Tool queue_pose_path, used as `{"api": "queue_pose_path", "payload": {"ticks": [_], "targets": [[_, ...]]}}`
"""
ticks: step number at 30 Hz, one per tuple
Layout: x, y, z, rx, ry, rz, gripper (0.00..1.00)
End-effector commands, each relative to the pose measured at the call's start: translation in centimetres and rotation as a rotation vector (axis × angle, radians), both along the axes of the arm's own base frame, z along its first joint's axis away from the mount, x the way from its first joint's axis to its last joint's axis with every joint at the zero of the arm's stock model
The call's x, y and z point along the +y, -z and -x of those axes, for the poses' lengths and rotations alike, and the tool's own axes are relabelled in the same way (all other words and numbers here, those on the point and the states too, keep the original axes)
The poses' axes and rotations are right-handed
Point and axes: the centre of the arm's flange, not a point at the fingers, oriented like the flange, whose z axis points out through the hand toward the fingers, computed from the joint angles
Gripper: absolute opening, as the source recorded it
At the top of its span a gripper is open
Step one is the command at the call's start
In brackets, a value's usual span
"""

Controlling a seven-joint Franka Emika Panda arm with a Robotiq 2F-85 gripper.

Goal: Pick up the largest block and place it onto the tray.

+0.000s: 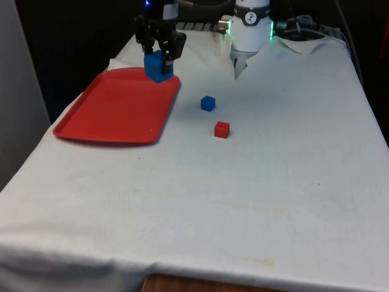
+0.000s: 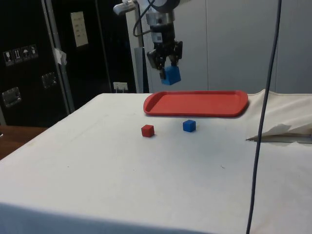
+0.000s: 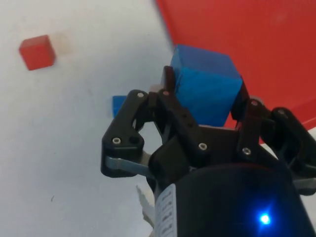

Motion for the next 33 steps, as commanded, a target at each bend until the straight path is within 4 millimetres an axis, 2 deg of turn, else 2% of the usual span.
{"api": "queue_pose_path", "payload": {"ticks": [1,4,5,10,18,23,24,33], "targets": [[-0.7,0.1,0.3,-0.007,0.000,-0.004,0.03],[-1.7,0.3,0.7,-0.001,0.001,0.001,0.03],[-1.4,0.2,0.5,0.008,0.004,0.009,0.03],[-3.6,0.7,1.4,0.010,0.004,0.011,0.03],[-4.3,1.1,1.9,0.014,0.009,0.017,0.03],[-5.4,2.8,2.8,0.014,0.025,0.021,0.03],[-5.4,2.6,2.7,0.024,0.027,0.029,0.03],[-6.9,5.7,3.4,-0.001,0.036,0.020,0.03]]}}
